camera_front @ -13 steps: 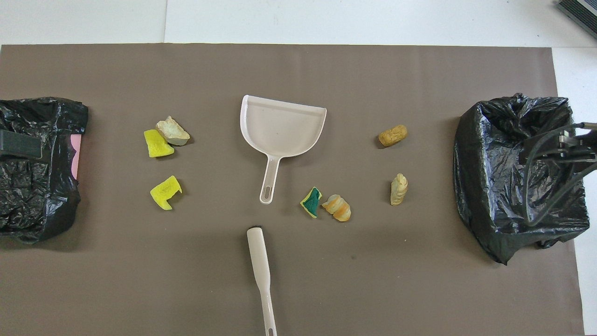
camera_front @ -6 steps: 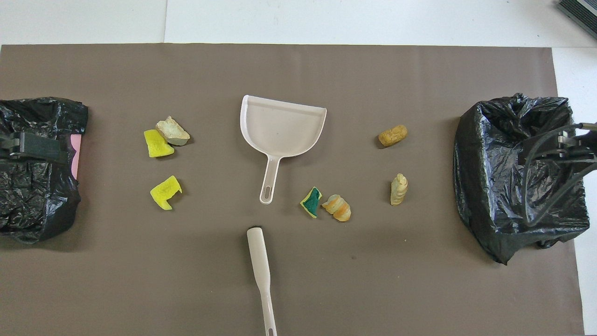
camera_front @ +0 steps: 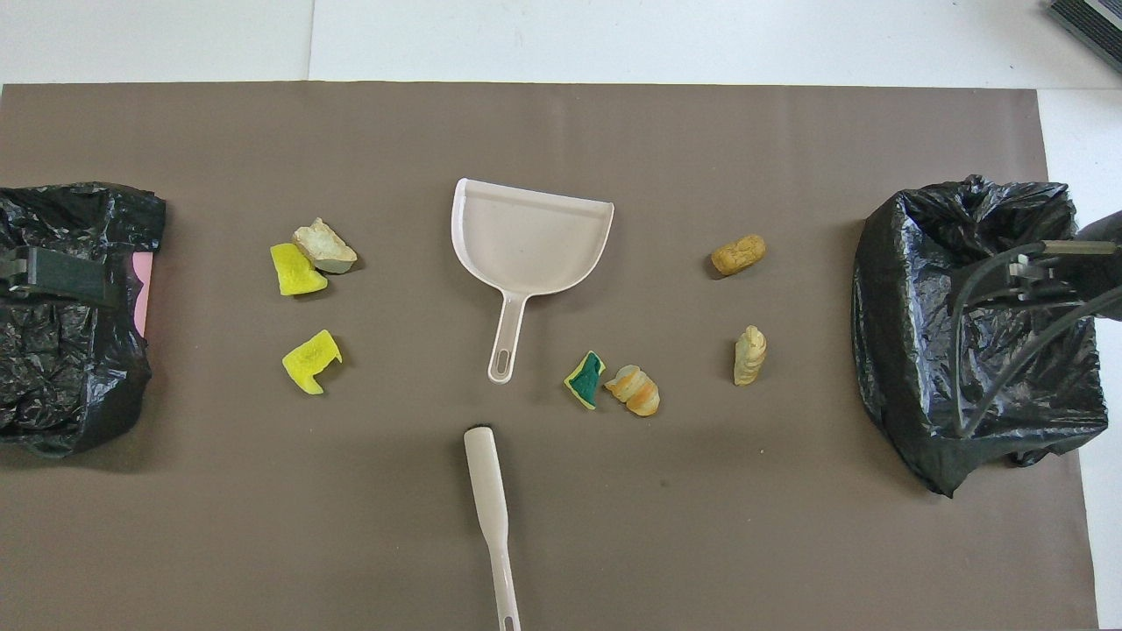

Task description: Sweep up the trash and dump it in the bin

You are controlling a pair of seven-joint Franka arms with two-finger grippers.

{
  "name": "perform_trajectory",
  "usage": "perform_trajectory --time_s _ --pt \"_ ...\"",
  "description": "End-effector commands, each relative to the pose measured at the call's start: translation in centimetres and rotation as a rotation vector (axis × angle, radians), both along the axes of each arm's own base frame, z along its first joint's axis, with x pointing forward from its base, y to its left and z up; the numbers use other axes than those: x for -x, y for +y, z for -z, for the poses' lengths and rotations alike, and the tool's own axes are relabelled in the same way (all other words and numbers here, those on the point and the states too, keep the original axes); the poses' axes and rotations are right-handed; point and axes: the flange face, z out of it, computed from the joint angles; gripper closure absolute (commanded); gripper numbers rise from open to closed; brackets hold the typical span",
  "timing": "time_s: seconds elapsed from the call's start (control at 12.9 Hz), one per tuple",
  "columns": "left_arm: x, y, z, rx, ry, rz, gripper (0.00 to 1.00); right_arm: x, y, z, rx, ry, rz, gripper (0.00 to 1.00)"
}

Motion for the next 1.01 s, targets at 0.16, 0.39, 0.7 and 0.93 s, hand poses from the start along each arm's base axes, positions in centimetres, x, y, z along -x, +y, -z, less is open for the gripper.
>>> perform_trajectory --time_s 0.16,0.39,0.7,0.93 --pt "0.6 0.0 -0.3 -0.004 0.001 0.004 0.0 -2.7 6.8 4.5 0.002 0.015 -0.148 0.0" --pt "0.4 0.0 -0.2 -0.023 -0.009 0.052 0.0 -3.9 11.1 6.9 -0.01 -0.006 -0.201 0.0" --pt "0.5 0.2 0.0 -0.027 -0.003 0.048 0.0 -5.4 17.1 10.8 -0.031 -0.048 -0.17 0.0" --pt "1.2 0.4 0.3 -0.029 0.005 0.041 0.0 -6.1 21.3 13.1 -0.08 -0.106 -0.087 0.0"
